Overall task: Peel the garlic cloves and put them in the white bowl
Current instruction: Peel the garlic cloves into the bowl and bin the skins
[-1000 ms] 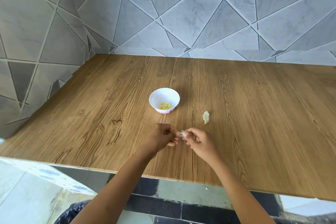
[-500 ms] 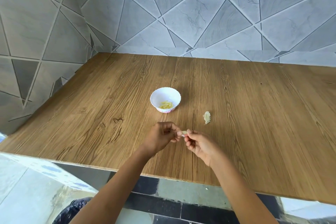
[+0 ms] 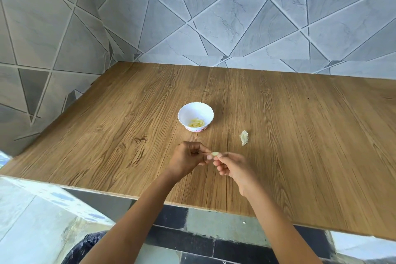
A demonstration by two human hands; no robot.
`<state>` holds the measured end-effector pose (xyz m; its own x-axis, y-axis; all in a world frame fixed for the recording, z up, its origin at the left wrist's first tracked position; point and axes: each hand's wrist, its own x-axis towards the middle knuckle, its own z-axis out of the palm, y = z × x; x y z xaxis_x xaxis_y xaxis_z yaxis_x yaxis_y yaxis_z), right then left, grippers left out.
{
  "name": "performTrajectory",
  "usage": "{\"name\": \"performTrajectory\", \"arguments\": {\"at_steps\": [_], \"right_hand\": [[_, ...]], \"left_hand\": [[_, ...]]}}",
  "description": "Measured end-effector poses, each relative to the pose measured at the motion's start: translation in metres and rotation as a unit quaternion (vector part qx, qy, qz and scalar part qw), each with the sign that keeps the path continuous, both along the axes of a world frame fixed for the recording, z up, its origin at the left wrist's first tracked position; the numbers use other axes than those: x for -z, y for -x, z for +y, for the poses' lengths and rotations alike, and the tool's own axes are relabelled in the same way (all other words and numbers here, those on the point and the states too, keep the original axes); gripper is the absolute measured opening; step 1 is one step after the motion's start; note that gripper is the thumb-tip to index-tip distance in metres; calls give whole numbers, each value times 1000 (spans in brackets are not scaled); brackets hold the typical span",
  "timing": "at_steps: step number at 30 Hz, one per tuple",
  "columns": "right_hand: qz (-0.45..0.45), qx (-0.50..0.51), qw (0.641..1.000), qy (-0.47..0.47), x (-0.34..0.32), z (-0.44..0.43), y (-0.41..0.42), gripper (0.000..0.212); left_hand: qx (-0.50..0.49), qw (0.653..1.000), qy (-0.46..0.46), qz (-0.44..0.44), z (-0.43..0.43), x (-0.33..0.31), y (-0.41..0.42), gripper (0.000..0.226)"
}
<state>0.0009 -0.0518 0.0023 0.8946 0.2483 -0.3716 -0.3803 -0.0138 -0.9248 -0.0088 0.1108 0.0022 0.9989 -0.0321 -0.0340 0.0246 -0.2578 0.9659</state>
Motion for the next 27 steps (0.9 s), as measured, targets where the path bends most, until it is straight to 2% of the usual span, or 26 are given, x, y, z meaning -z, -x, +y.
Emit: {"name": "performTrajectory", "arguments": {"at_steps": [4, 11, 18, 21, 25, 27], "right_hand": [[-77, 26, 997, 16, 1, -5, 1, 7], [-173, -41, 981, 82, 2, -8, -6, 20], [-209, -83, 970, 88, 4, -14, -10, 15], [-169, -74, 982, 40, 3, -12, -8, 14], [-61, -39, 996, -46, 6, -8, -5, 18], [-46, -32, 997, -56, 8, -7, -4, 18]], "left_hand": [[-15, 996, -86, -22, 6, 1, -2, 6], [46, 983, -168, -65, 6, -7, -2, 7], [74, 996, 16, 48, 8, -9, 4, 6], [74, 992, 65, 77, 8, -10, 6, 7], [67, 984, 114, 117, 7, -8, 8, 7], [53, 984, 119, 122, 8, -4, 8, 7]]}}
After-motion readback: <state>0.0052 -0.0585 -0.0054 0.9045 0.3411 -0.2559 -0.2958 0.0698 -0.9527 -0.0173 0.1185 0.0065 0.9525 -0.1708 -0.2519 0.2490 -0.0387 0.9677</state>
